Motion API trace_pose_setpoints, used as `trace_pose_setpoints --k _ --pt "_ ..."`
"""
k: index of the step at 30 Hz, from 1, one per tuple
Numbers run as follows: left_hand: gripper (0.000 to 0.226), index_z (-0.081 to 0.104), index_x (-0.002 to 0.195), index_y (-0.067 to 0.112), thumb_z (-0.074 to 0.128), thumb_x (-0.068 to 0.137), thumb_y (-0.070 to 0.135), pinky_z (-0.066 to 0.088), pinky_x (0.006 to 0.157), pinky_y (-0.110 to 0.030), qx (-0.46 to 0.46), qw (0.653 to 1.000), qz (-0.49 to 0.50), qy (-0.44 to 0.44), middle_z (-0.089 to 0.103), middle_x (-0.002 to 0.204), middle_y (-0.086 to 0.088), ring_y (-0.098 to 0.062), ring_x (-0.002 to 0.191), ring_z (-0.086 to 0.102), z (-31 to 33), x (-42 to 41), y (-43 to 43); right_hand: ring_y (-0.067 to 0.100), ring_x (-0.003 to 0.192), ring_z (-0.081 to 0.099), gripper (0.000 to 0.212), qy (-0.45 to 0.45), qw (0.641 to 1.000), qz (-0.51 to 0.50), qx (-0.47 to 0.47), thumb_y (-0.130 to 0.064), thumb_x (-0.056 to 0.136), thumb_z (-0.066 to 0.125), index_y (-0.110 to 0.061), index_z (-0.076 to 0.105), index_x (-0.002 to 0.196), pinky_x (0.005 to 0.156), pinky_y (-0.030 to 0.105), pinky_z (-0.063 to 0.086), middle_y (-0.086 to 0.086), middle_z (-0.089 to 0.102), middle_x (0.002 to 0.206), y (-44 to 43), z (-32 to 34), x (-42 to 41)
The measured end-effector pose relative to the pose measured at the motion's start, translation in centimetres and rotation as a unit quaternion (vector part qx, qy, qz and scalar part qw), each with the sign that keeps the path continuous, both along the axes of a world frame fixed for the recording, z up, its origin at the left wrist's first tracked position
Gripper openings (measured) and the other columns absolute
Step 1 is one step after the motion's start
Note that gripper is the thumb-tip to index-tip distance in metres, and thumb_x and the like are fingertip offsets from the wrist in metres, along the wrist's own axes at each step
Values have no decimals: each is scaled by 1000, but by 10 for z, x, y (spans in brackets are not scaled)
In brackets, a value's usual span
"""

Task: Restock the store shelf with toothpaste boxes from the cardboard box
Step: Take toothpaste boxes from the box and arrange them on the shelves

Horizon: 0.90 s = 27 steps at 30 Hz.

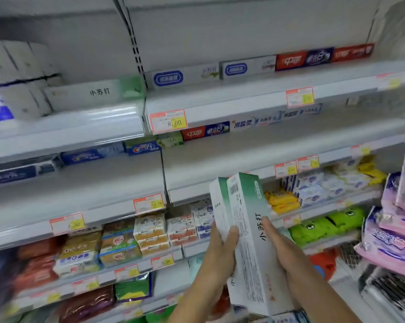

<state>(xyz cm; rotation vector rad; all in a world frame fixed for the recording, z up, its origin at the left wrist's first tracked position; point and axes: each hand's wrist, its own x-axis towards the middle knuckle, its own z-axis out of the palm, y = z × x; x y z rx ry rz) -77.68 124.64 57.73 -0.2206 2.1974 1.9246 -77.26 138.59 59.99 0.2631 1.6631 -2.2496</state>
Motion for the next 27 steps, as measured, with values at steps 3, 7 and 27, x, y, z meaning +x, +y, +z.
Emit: trace_pose_setpoints --k 3,7,27 --pt "109 -19 147 37 39 66 83 28 114 -41 -21 998 -36 57 30 152 10 -17 138 34 41 -7 -5 14 67 72 32 68 997 -33 21 -49 89 49 -24 68 97 52 22 53 0 75 80 -13 35 -4" --pt "125 -35 128 59 67 58 79 29 113 -47 -80 978 -77 176 19 156 7 -17 143 21 97 -11 -10 -3 72 56 31 167 981 -89 48 -54 87 47 -37 54 111 72 15 44 -18 60 90 -25 84 -10" --pt "90 19 146 45 65 75 14 56 75 -25 -431 877 -138 162 59 121 0 -18 91 66 357 -90 -154 17 76 58 34 505 771 -75 381 -35 98 46 -9 66 93 63 23 42 1 65 82 -91 234 -159"
